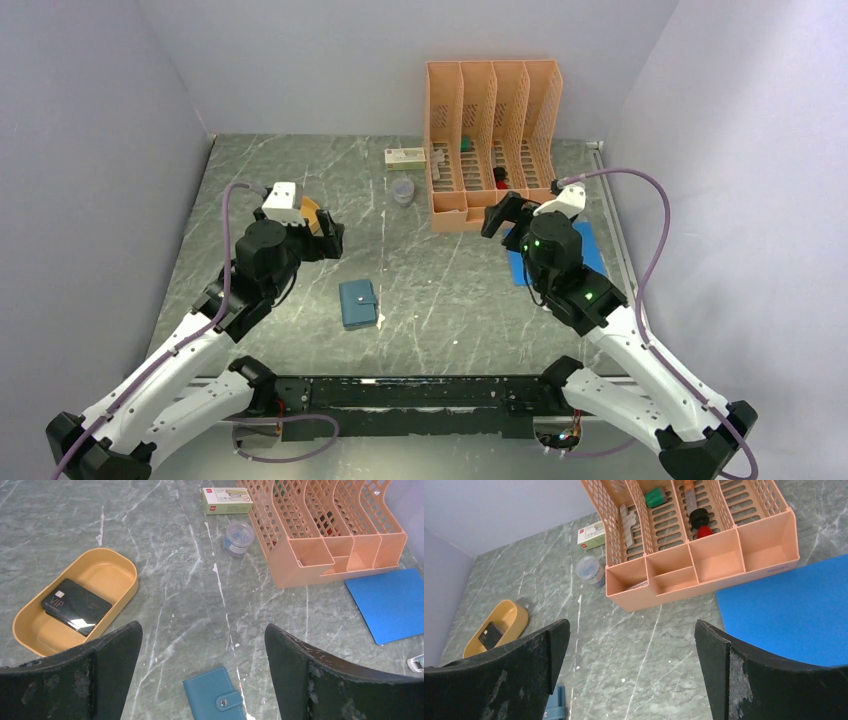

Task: Put the credit cards into the card holder
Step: Move the card holder to the center of the board.

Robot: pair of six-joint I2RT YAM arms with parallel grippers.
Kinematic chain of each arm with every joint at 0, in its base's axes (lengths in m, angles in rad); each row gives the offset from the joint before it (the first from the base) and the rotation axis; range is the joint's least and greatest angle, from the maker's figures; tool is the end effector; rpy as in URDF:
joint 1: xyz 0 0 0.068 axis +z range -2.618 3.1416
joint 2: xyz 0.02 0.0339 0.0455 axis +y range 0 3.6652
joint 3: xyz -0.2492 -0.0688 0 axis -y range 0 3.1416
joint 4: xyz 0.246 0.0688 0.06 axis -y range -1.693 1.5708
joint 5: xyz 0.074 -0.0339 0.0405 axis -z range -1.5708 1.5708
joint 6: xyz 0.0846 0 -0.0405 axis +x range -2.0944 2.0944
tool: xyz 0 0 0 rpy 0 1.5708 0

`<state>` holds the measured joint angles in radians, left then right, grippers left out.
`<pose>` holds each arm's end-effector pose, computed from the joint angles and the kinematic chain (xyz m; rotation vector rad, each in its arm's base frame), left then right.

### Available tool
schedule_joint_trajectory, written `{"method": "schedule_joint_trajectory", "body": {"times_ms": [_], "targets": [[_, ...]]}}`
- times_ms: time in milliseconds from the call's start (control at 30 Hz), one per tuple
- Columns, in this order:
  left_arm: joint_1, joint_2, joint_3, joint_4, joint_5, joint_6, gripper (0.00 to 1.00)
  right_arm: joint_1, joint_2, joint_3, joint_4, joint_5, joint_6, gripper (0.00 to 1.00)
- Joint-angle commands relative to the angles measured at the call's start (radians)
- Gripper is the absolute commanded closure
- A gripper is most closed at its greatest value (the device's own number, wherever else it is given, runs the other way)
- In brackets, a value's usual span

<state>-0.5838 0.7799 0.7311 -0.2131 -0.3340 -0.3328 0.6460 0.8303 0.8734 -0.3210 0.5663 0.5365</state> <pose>0.2156 -0.1092 0.2968 -0.0057 1.8313 -0.3419 0.2149 0.1052 0.3281 0.2918 1.7922 0.3175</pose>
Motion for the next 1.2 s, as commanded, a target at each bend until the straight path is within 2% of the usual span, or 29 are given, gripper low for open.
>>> {"method": "schedule_joint_trajectory", "body": {"times_ms": [0,400,600,767,900,1167], "targets": [[0.014,-0.010,-0.006,0.054,0.023,-0.014,0.04,-0.012,-0.035,-0.026,0.013,0.005,-0.031,0.00],[0.013,-0.009,-0.007,0.047,0.000,-0.038,0.04,-0.014,-0.069,-0.050,0.041,-0.038,-0.068,0.00],[0.013,-0.009,0.022,-0.124,-0.034,-0.151,0.03,-0.016,-0.099,-0.053,0.080,-0.278,-0.179,0.00],[0.013,-0.017,-0.002,-0.272,0.030,-0.300,0.03,-0.014,-0.017,-0.022,0.037,-0.423,-0.180,0.00],[0.013,-0.016,-0.030,-0.315,0.089,-0.374,0.04,-0.004,0.024,-0.055,0.070,-0.508,-0.147,0.02],[0.013,0.050,-0.088,-0.308,0.105,-0.452,0.04,0.096,0.121,-0.110,0.097,-0.504,-0.059,0.06]]}}
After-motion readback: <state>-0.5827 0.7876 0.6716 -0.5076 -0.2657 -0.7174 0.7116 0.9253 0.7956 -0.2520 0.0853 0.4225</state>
